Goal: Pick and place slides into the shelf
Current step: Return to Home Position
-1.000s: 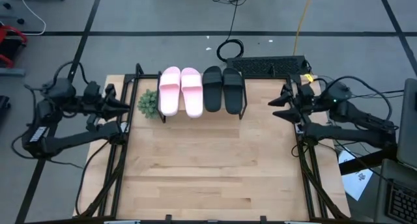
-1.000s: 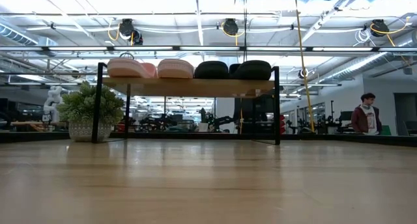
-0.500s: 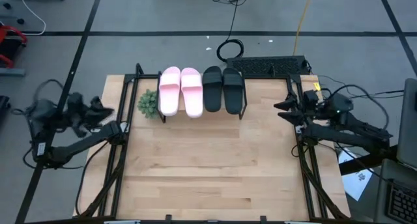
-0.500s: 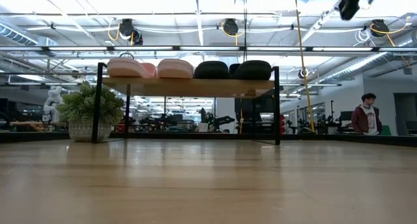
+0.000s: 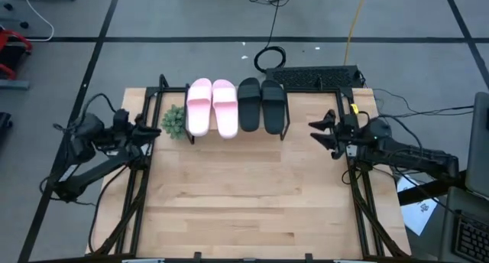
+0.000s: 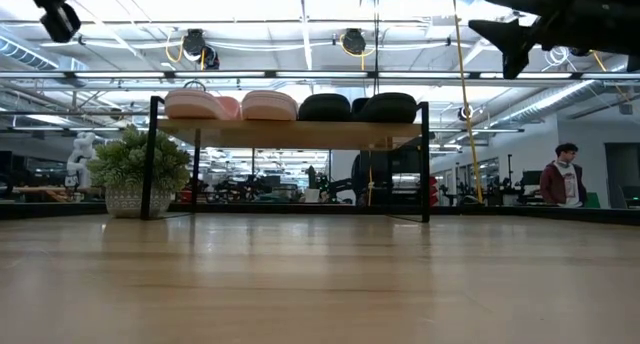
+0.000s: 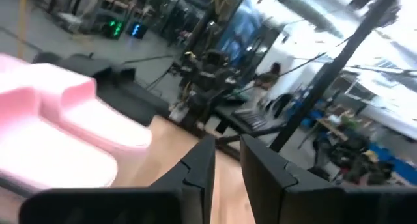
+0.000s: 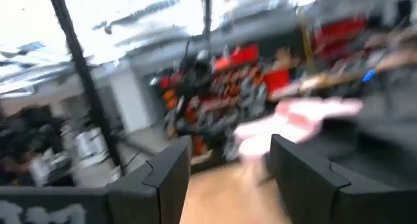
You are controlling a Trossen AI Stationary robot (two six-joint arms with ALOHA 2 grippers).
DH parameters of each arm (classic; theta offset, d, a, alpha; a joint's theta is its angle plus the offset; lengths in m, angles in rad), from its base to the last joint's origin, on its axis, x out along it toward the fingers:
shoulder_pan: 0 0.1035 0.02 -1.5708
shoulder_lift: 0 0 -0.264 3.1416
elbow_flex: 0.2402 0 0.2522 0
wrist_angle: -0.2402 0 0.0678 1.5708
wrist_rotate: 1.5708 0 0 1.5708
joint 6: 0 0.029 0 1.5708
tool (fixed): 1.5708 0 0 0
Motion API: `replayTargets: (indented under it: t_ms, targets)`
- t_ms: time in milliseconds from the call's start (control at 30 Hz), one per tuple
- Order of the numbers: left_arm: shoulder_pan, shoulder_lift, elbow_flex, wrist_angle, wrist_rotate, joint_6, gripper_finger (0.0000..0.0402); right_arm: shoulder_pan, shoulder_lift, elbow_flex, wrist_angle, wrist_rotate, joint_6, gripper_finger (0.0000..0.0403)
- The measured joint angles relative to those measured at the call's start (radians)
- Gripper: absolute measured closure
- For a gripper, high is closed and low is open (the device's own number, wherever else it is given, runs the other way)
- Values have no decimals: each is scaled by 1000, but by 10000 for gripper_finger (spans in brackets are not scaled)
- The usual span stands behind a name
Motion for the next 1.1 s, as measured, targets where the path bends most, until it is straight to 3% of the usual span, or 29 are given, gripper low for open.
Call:
replayTargets:
  t_ms: [167, 467, 667, 767, 1100]
  targets:
    - [0, 1, -54, 17, 7, -10, 327, -32, -14, -36, 33, 91, -18, 204]
    - [-2, 1, -41, -26, 6, 81, 328, -100, -88, -36, -79, 147, -14, 204]
    - [-2, 0, -63, -26, -4, 82, 327, -82, -125, -35, -125, 138, 27, 204]
    - [-2, 0, -99, 28, -17, 88, 328, -56, -124, -35, -156, 136, 29, 204]
    - [-4, 0, -218, 307, 79, -26, 328, -11, -146, -35, -143, 138, -12, 204]
